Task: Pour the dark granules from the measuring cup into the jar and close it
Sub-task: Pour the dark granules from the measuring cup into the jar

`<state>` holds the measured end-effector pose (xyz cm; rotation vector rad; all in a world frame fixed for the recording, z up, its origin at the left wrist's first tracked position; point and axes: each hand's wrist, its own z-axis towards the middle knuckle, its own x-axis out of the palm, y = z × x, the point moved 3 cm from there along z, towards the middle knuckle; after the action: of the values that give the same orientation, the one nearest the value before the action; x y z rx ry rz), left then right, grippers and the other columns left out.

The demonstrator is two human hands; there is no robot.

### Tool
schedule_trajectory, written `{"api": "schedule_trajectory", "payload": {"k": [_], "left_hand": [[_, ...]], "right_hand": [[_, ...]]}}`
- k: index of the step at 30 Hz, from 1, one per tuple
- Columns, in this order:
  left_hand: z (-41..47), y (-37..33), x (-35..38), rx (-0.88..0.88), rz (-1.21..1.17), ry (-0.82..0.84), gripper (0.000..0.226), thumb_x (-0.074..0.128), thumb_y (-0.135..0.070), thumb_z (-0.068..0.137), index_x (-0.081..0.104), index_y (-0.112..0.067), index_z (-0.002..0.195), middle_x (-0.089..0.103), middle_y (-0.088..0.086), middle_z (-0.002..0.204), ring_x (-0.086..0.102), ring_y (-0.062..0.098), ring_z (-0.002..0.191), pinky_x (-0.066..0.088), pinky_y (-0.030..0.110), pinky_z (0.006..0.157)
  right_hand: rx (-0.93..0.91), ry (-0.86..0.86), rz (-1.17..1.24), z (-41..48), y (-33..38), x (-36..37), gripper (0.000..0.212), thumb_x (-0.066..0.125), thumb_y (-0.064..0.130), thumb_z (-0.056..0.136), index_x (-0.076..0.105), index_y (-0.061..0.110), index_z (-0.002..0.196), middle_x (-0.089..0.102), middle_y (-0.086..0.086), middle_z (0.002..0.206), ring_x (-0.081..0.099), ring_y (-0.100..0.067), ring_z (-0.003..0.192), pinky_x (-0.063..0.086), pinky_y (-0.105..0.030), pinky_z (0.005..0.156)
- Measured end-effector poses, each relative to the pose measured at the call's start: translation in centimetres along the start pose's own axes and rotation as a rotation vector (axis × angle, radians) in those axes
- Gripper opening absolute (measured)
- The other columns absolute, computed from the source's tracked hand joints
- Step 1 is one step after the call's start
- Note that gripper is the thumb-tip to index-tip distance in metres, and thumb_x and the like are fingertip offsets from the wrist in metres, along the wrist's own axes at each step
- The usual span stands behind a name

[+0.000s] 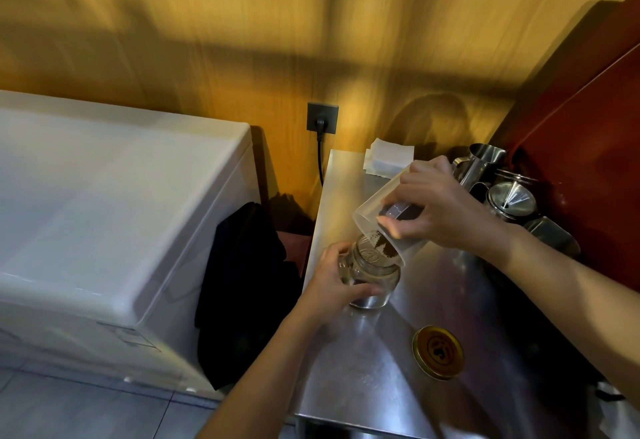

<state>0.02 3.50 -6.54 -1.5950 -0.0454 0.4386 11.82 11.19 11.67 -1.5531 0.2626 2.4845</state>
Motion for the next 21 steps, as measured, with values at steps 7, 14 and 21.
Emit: {"api": "schedule_trajectory", "payload": {"k": [7, 14, 21], "left_hand": [[-0.6, 1.2, -0.4, -0.065, -0.043, 0.031, 0.072, 0.087, -0.032, 0.058, 0.047, -0.029, 0.118, 0.056, -0.011, 0.115, 0.053, -0.007, 0.103, 0.041, 0.005, 0.081], [-0.9, 1.3, -0.7, -0.082, -0.066, 0.03, 0.064, 0.085, -0.033, 0.064, 0.049, -0.027, 0.116, 0.059, -0.009, 0.111, 0.058, 0.008, 0.104, 0.048, 0.028, 0.09], [-1.0, 1.2, -0.7, -0.085, -0.027, 0.029, 0.051, 0.083, -0.039, 0.064, 0.047, -0.046, 0.099, 0.057, -0.021, 0.101, 0.053, -0.02, 0.09, 0.043, 0.003, 0.07]], "right_hand": [[-0.041, -0.026, 0.013, 0.1, 0.0, 0.2, 0.028, 0.068, 0.03, 0.07, 0.069, 0.002, 0.071, 0.066, -0.01, 0.07, 0.055, -0.03, 0.073, 0.016, -0.026, 0.072], [-0.054, -0.066, -0.002, -0.5, -0.2, 0.1, 0.028, 0.068, 0.03, 0.072, 0.068, 0.002, 0.07, 0.065, -0.01, 0.068, 0.056, -0.03, 0.073, 0.021, -0.029, 0.072], [-0.089, -0.136, -0.023, -1.0, -0.3, 0.1, 0.024, 0.071, 0.025, 0.069, 0.066, 0.001, 0.065, 0.06, -0.007, 0.059, 0.052, -0.025, 0.066, 0.021, -0.028, 0.071]]}}
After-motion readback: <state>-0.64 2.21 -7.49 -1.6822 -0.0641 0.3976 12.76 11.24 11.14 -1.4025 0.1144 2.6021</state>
